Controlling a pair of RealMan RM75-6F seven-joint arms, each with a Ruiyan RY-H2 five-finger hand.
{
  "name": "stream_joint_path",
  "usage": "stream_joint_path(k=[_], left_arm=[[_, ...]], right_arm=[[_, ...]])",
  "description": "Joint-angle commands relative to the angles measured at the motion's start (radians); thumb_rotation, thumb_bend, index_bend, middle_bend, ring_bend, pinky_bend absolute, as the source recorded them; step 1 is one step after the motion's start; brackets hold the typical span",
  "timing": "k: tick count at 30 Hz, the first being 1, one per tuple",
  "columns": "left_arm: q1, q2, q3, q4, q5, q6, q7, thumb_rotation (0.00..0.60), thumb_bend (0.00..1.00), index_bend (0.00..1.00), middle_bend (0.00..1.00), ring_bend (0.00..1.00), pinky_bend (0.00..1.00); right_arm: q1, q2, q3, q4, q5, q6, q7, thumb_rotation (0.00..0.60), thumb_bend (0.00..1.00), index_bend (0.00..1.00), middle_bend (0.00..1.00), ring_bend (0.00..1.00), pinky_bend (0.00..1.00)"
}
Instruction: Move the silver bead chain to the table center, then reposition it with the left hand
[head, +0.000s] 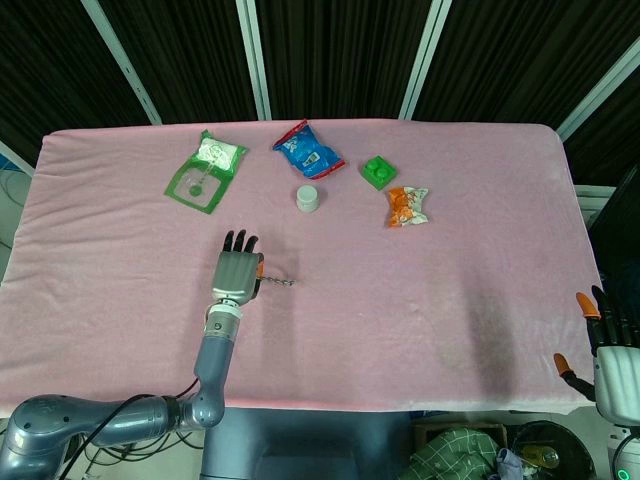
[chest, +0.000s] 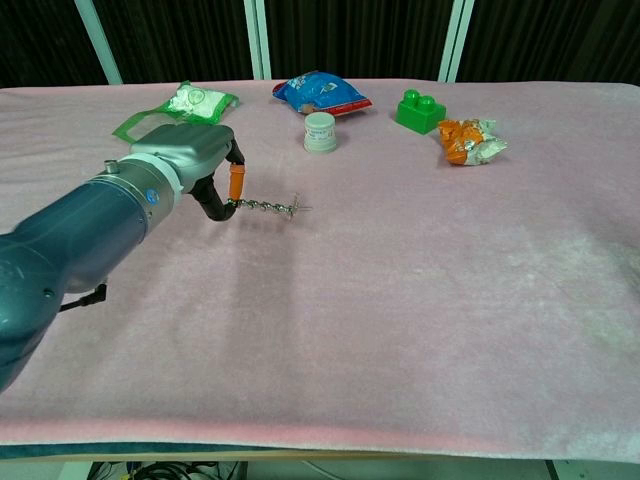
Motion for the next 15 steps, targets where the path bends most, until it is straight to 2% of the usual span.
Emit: stream_joint_path(k=[1, 7, 15], left_arm=[[-0.008, -0.019, -0.002, 0.024, -0.012, 0.003, 0.007, 0.600, 0.41, 0.63, 0.14, 0.00, 0.00], [-0.020, -0.049, -0.013, 0.079, -0.044, -0.020, 0.009, 0.600, 0.41, 0.61, 0.13, 0.00, 0.00], [-0.026, -0.057, 0.001, 0.096, -0.057, -0.043, 0.025, 0.600, 0.38, 0.53, 0.10, 0.00, 0.00]], right_arm=[[-0.001, 0.002, 0.000, -0.001, -0.001, 0.002, 0.004, 0.600, 0.16, 0.08, 0.00, 0.01, 0.18], [-0.002, 0.006, 0.000, -0.003, -0.001, 0.003, 0.009, 0.600, 0.16, 0.08, 0.00, 0.01, 0.18], [-0.005, 0.010, 0.001, -0.008, -0.005, 0.011, 0.015, 0.600, 0.16, 0.08, 0.00, 0.01, 0.18]])
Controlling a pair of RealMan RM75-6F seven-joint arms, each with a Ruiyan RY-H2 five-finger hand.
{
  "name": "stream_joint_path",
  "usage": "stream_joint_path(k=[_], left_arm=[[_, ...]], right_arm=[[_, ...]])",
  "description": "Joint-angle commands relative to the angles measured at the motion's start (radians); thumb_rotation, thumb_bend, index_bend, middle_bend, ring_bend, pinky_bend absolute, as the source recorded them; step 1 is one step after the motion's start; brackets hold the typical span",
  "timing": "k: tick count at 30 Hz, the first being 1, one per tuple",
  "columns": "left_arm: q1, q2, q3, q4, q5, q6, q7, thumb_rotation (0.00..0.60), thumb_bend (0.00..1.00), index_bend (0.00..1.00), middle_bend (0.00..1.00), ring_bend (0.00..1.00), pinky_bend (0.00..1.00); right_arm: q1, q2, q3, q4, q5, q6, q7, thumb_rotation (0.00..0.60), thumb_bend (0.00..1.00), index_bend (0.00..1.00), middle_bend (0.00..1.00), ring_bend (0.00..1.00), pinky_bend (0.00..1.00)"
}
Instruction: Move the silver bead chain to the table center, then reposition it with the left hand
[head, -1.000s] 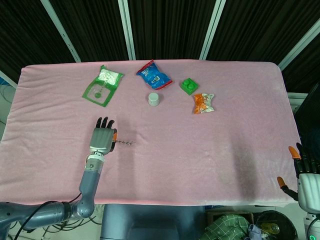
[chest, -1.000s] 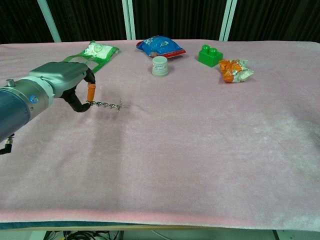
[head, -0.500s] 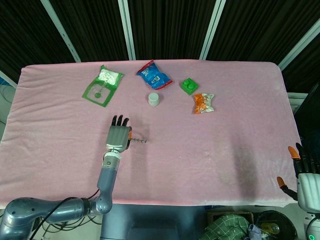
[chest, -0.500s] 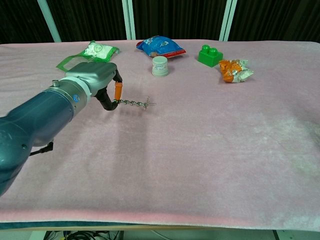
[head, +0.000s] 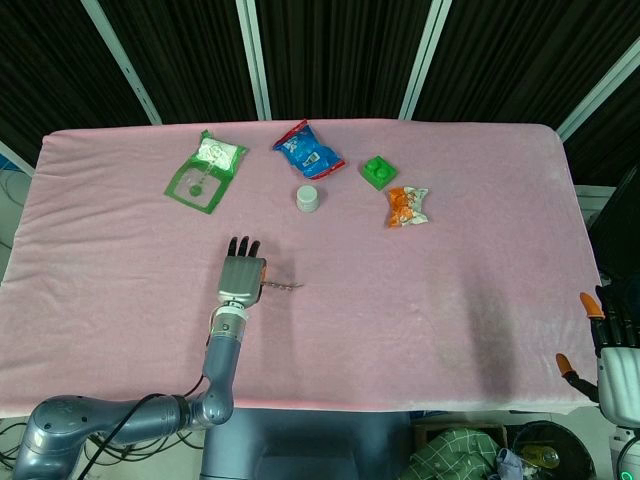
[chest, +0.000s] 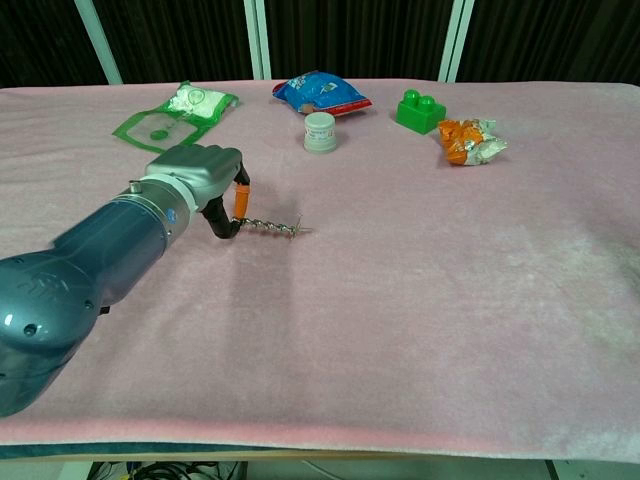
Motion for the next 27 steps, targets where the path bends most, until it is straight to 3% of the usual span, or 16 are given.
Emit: stream_joint_path(k=[1, 10, 16, 21, 27], left_arm=[[0.000, 0.000, -0.002, 0.000, -0.013, -0.006, 0.005, 0.600, 0.37, 0.52, 0.10, 0.00, 0.00], [-0.007, 0.031, 0.008, -0.060, -0.042, -0.015, 0.057, 0.600, 0.27, 0.30, 0.05, 0.00, 0.00], [-0.006, 0.096, 0.006, -0.180, -0.041, 0.022, 0.088, 0.600, 0.24, 0.27, 0.05, 0.00, 0.00], [0.008, 0.225, 0.021, -0.335, 0.019, 0.085, 0.127, 0.600, 0.24, 0.25, 0.04, 0.00, 0.00], [0.093, 0.484, 0.113, -0.577, 0.149, 0.141, 0.122, 0.600, 0.24, 0.19, 0.01, 0.00, 0.00]], right_arm=[[0.000, 0.001, 0.000, -0.001, -0.002, 0.001, 0.001, 0.600, 0.16, 0.08, 0.00, 0.01, 0.18], [0.001, -0.003, -0.001, -0.001, -0.006, 0.003, -0.004, 0.600, 0.16, 0.08, 0.00, 0.01, 0.18], [-0.001, 0.000, 0.003, -0.001, -0.003, 0.007, 0.002, 0.600, 0.16, 0.08, 0.00, 0.01, 0.18], [-0.002, 0.002, 0.005, 0.001, 0.004, 0.006, 0.004, 0.600, 0.16, 0.08, 0.00, 0.01, 0.18], [0.002, -0.003, 0.006, 0.006, 0.013, -0.006, -0.005, 0.600, 0.16, 0.08, 0.00, 0.01, 0.18]])
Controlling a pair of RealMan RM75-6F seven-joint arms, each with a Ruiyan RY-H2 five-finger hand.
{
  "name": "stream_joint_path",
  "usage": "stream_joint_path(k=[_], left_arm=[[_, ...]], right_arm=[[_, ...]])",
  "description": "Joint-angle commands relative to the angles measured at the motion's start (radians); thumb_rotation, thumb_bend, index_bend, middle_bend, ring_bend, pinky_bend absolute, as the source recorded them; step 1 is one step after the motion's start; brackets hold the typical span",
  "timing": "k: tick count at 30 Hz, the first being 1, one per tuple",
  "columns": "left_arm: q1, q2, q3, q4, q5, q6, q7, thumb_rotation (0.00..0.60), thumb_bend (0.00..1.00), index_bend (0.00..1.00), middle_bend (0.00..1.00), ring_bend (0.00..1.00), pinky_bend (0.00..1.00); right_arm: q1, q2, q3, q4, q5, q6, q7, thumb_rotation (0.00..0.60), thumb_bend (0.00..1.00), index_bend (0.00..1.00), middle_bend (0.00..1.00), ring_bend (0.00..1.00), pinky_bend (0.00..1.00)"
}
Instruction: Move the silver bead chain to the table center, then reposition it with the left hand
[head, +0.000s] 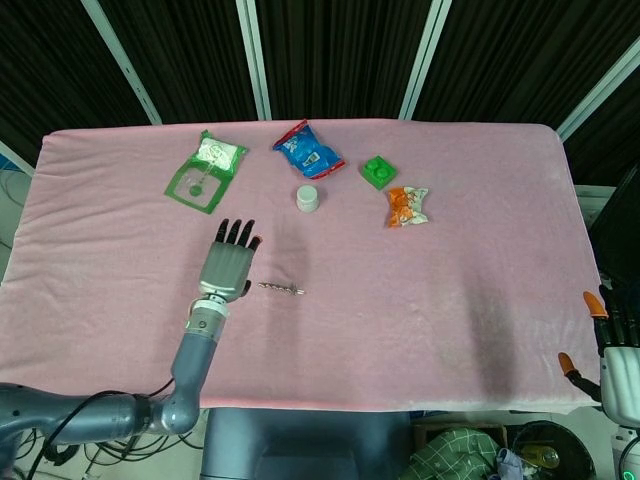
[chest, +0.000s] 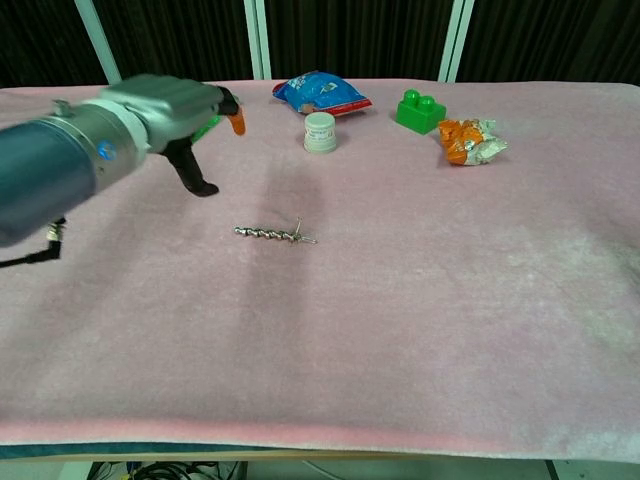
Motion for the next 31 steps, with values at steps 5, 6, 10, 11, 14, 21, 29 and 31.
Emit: stream_joint_path(k=[5, 6, 10, 11, 14, 21, 29, 31], left_arm=[[0.208, 0.356, 0.168, -0.341, 0.273, 0.171, -0.135, 0.600, 0.20, 0.17, 0.00, 0.00, 0.00], [0.241, 0.390, 0.196, -0.365, 0.317, 0.193, -0.169, 0.600, 0.19, 0.16, 0.00, 0.00, 0.00], [0.388, 0.518, 0.321, -0.435, 0.485, 0.293, -0.321, 0.600, 0.18, 0.14, 0.00, 0.00, 0.00], [0.419, 0.539, 0.342, -0.439, 0.515, 0.315, -0.360, 0.600, 0.18, 0.14, 0.00, 0.00, 0.00], [0.511, 0.593, 0.402, -0.426, 0.597, 0.373, -0.486, 0.600, 0.17, 0.14, 0.00, 0.00, 0.00], [0.669, 0.615, 0.462, -0.273, 0.745, 0.493, -0.731, 0.600, 0.18, 0.14, 0.00, 0.00, 0.00], [0.707, 0.613, 0.420, -0.170, 0.729, 0.458, -0.844, 0.600, 0.17, 0.14, 0.00, 0.00, 0.00], [0.711, 0.613, 0.407, -0.164, 0.738, 0.458, -0.844, 0.600, 0.17, 0.14, 0.00, 0.00, 0.00]], right_arm=[[0.007, -0.005, 0.003, 0.005, 0.021, -0.024, -0.024, 0.600, 0.15, 0.04, 0.00, 0.00, 0.18], [0.007, -0.003, 0.000, 0.004, 0.025, -0.031, -0.031, 0.600, 0.15, 0.03, 0.00, 0.00, 0.18], [0.011, 0.012, -0.010, -0.007, 0.055, -0.075, -0.068, 0.600, 0.13, 0.01, 0.00, 0.00, 0.18], [0.013, 0.014, -0.010, -0.009, 0.060, -0.082, -0.071, 0.600, 0.13, 0.01, 0.00, 0.00, 0.18], [0.016, 0.013, -0.008, -0.011, 0.067, -0.090, -0.073, 0.600, 0.13, 0.01, 0.00, 0.00, 0.18], [0.013, 0.012, -0.005, -0.014, 0.063, -0.074, -0.069, 0.600, 0.13, 0.01, 0.00, 0.00, 0.18], [0.010, 0.015, -0.008, -0.021, 0.052, -0.065, -0.065, 0.600, 0.13, 0.01, 0.00, 0.00, 0.18], [0.009, 0.017, -0.007, -0.022, 0.051, -0.062, -0.064, 0.600, 0.13, 0.01, 0.00, 0.00, 0.18]])
